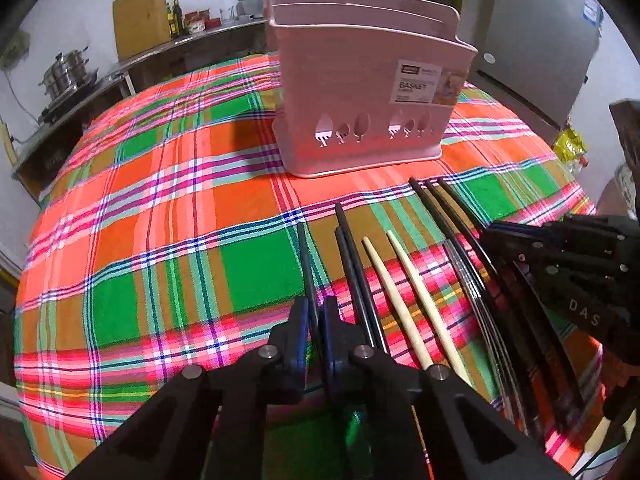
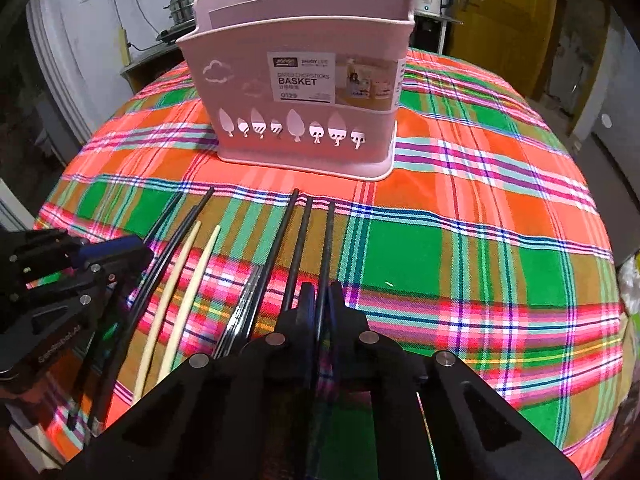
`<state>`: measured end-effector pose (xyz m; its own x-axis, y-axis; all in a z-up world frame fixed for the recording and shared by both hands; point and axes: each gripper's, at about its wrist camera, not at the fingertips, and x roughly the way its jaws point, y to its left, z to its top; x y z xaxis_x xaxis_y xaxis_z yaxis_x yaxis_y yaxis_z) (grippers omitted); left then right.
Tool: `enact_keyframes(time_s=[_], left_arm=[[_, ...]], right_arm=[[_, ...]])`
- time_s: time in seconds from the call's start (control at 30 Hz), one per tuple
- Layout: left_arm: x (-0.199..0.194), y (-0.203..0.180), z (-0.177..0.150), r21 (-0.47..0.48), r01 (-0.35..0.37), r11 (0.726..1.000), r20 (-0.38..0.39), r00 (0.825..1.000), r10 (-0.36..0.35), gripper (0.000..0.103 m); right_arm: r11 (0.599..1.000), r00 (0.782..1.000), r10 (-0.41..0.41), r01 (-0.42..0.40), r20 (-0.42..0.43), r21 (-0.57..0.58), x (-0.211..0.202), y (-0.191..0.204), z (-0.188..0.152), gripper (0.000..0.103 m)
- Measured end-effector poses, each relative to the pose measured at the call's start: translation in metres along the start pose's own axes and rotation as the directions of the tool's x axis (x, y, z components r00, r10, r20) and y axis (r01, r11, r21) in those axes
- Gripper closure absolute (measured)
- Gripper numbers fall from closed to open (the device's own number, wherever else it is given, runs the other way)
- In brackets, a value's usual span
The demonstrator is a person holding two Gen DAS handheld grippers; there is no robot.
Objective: Organize utensils
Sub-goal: 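Grasp a black chopstick with the left tool while the right tool grasps another, then lift both held black chopsticks upright and carry them over the pink basket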
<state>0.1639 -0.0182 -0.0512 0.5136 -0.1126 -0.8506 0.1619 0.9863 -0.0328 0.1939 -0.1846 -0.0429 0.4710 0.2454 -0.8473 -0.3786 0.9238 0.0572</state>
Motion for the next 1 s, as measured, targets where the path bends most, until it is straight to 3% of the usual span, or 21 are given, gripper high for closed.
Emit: enact_keyframes(time_s=[0.27,1.0], left_arm=[[-0.013,0.012,0.005,-0.050,0.045,0.998,0.018,0.999,-0.044,0.098],[-0.101,0.017,0.037,-0.059,0.121,0.991,0.192,0.975,-0.107,0.098]], right_arm=[[0.998,0.999,0.041,-0.042,0.031,0.051,-0.016,-0.009,-0.001,0.097],[0.994,0.973,0.069,-0.087,0.222,0.073,-0.095,-0.018,0.023,0.097]])
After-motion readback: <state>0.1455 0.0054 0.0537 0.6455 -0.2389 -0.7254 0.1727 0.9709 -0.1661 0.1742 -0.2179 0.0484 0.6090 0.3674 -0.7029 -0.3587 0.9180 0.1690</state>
